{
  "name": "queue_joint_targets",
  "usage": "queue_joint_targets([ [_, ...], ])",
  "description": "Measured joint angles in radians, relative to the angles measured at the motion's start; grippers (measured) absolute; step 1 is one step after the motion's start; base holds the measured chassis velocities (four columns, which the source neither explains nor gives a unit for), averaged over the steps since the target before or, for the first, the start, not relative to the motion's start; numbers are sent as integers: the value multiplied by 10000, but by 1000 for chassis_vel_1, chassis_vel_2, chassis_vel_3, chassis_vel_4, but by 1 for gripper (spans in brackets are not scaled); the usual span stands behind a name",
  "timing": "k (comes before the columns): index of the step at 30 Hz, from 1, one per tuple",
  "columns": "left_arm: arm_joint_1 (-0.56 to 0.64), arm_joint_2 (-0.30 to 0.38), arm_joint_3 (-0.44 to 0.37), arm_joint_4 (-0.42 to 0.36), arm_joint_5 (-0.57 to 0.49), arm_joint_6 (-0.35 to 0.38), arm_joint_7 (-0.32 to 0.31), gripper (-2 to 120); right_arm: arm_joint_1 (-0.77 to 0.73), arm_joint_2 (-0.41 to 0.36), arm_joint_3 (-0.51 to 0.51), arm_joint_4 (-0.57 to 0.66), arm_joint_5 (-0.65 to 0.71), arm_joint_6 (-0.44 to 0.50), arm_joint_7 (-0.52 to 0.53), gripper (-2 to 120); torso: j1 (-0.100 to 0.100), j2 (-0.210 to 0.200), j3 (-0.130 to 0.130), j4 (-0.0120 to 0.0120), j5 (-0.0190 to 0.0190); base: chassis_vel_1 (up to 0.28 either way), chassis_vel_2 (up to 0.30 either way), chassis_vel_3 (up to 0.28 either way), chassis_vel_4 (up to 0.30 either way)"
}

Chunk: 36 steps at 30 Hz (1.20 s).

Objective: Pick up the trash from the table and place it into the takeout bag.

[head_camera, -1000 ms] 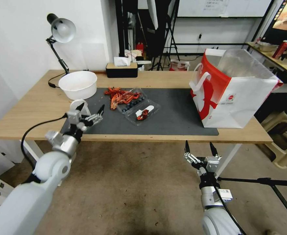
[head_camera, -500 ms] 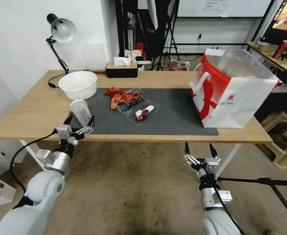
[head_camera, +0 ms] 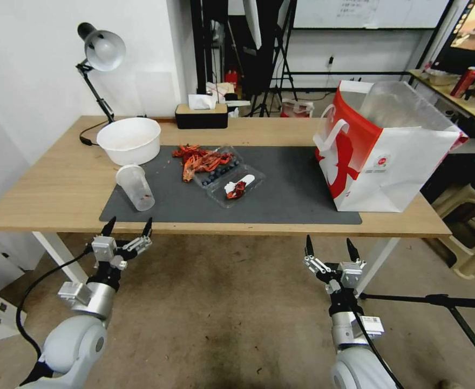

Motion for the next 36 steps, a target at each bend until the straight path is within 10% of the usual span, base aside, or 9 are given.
queue_joint_targets([
  [10, -457, 126, 234, -275, 77, 599, -453, 100, -2, 9, 3, 2, -5, 22, -1, 100, 0, 0, 0, 1, 0, 0, 0, 0, 0],
  [22, -1687, 392, 1334, -1136, -509, 3772, -3954, 100, 23, 30, -35, -42, -38, 33, -16, 100, 0, 0, 0, 1, 0, 0, 0, 0, 0],
  [36, -3035, 662, 2024, -803, -1530, 4760, -5036, 97, 31, 146, -99, -145, -163, 55, -24, 100, 0, 0, 0, 1, -1, 0, 0, 0, 0],
])
